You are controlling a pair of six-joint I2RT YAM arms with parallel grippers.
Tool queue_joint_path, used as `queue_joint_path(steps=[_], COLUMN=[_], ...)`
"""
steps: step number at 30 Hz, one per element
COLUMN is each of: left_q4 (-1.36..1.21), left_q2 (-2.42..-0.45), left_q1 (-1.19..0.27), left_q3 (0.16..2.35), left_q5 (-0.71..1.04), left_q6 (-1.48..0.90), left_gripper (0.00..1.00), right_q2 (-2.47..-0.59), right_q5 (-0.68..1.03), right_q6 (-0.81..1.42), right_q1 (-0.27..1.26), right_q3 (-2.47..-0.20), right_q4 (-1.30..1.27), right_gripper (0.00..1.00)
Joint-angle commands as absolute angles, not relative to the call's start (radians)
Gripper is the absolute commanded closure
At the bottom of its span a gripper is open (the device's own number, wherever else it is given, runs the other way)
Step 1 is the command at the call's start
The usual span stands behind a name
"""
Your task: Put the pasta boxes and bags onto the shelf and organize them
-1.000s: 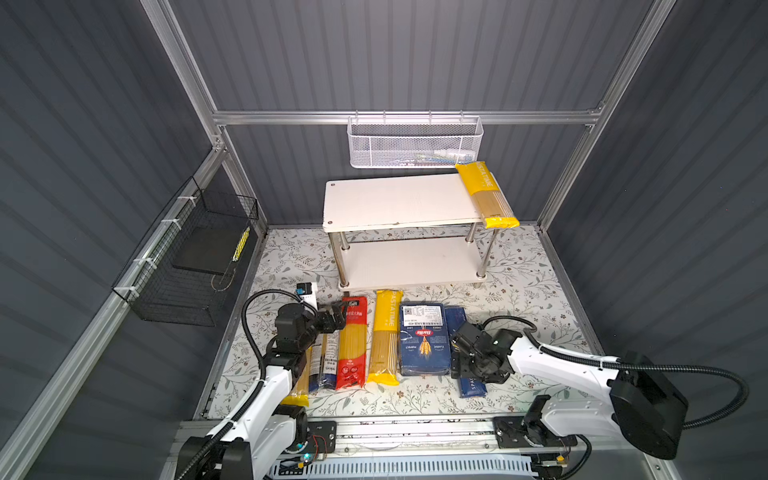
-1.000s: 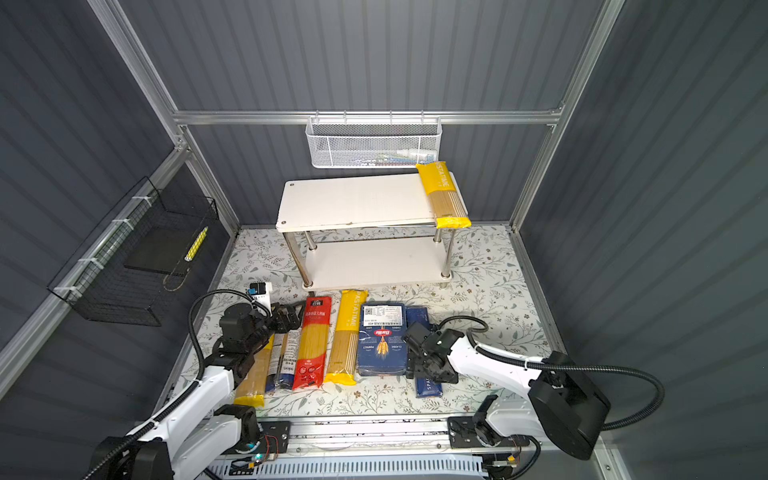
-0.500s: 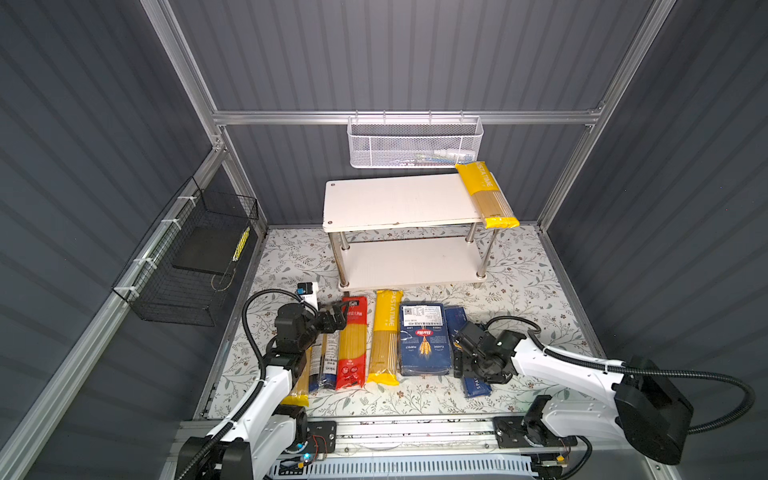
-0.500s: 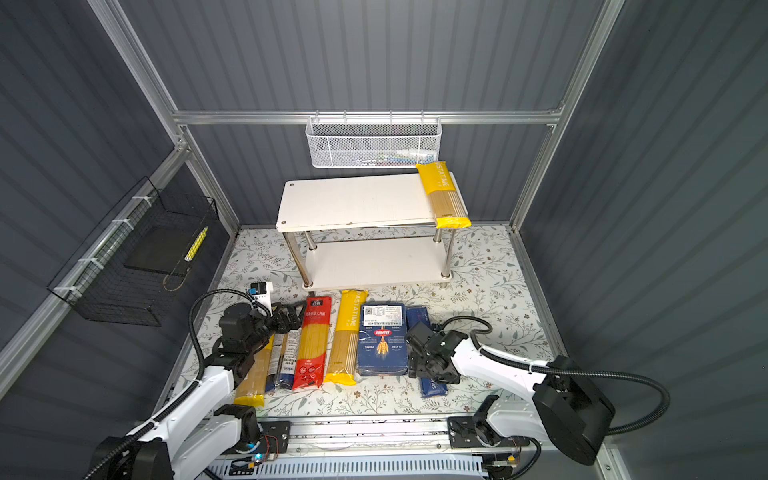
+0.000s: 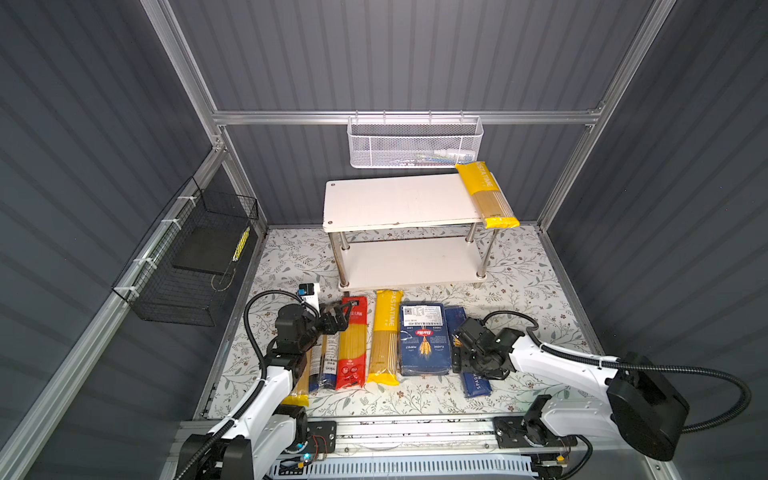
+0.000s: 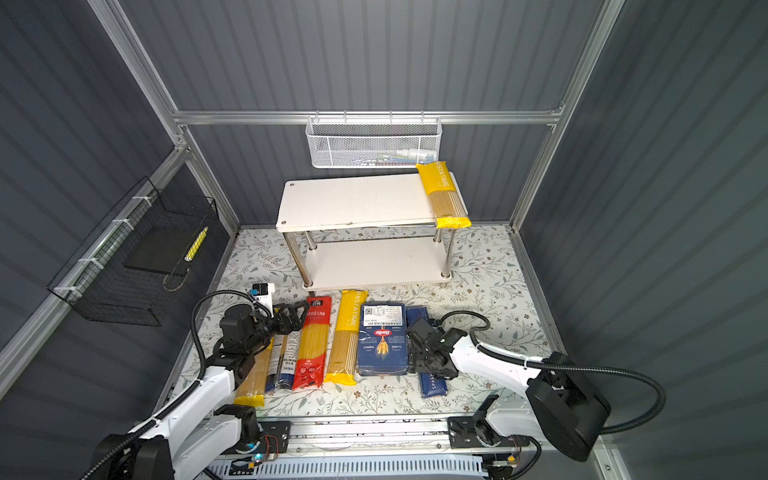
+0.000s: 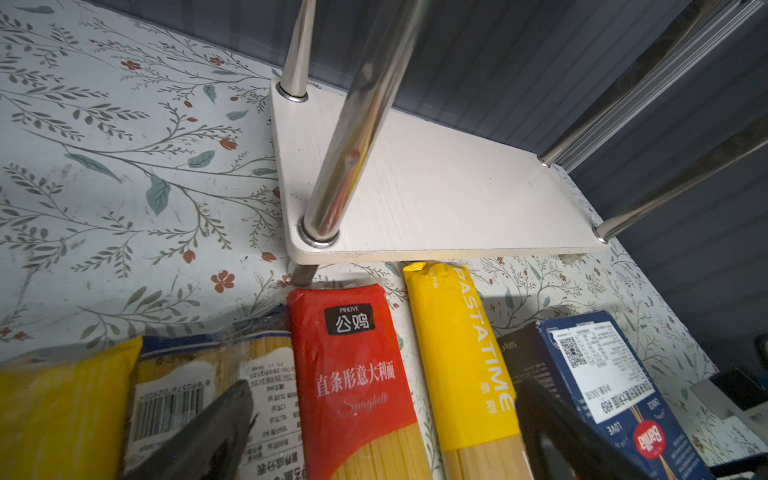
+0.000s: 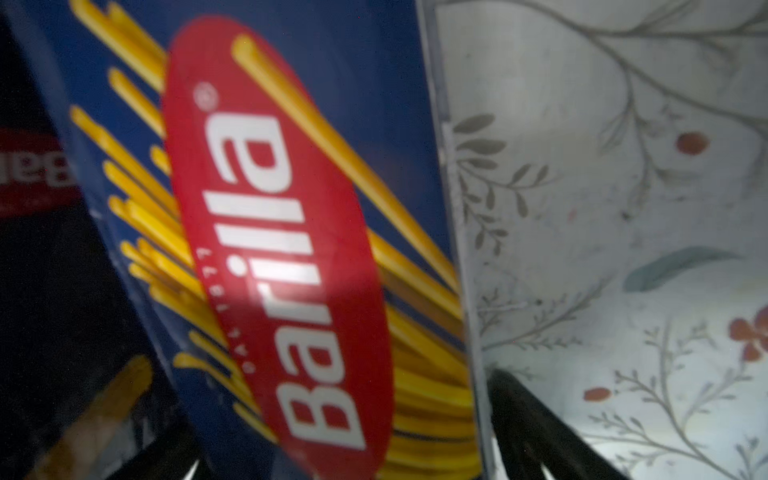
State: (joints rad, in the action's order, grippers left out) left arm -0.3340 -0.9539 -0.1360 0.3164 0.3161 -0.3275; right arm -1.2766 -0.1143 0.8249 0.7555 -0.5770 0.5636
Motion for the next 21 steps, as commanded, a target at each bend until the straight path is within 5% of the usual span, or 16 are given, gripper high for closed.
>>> queue_joint_path(steps=[1, 21], left_q4=[-0.378, -0.408], left_q2=[-0.956, -0.959], left_q1=[-0.134, -0.135], left_q3=[0.297, 0.272], left_q5=[0.363, 0.351], left_q6=[-0.349, -0.337], left_gripper=[0.0, 0.0], right_q2=[-1.308, -1.21], right_q5=[-0.097, -0.082], right_q6=[0.807, 0.854], right_q1=[0.744, 0.739], right_q3=[-0.553, -0.448], right_q4=[0.519, 0.46], right_gripper=[0.11, 0.29])
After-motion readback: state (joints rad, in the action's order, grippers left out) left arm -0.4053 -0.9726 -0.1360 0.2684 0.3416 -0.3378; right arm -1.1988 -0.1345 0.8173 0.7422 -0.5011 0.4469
